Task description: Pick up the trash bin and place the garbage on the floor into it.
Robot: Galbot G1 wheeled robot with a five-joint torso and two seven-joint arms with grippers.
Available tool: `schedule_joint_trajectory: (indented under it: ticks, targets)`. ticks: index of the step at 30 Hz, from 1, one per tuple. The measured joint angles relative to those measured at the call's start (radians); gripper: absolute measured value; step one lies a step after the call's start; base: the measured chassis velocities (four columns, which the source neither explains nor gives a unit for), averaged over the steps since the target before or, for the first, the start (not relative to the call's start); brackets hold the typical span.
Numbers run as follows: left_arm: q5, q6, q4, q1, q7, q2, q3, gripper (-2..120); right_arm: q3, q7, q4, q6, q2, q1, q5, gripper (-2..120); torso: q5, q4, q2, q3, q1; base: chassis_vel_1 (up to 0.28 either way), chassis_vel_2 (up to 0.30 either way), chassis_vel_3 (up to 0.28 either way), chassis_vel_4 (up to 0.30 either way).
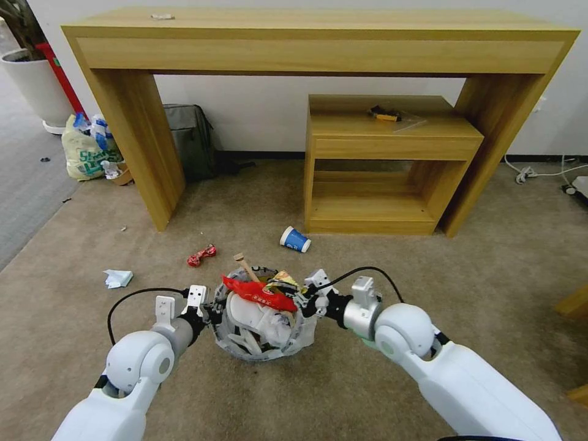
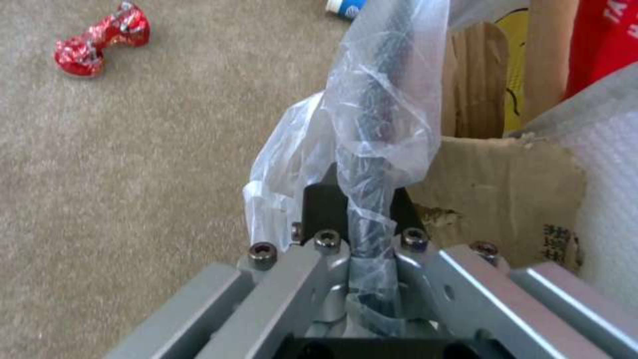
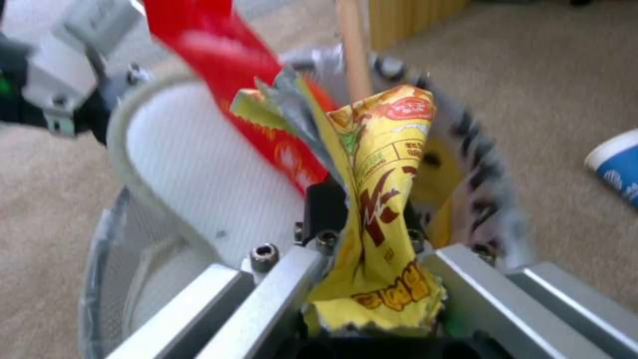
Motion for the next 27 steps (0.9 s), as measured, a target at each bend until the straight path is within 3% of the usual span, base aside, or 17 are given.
schedule_joint_trajectory:
  ticks: [8,27]
  targets:
    - [-0.002,0.0,0.002,-0.008,-0.001,-0.004,0.0,0,-0.007,0.018,-0.004,-0.002,0.0,-0.002,-0.008,25,0.0001,0.0,0.0,0.0,0.0,0.0,0.0,0.0,0.0]
    - [-0.002,0.0,-0.005,0.009,0.0,-0.015,-0.025,0,0.025,0.044,0.043,0.033,-0.007,-0.027,-0.009,97,0.0002,-0.0001,0.0,0.0,0.0,0.0,0.0,0.0,0.0]
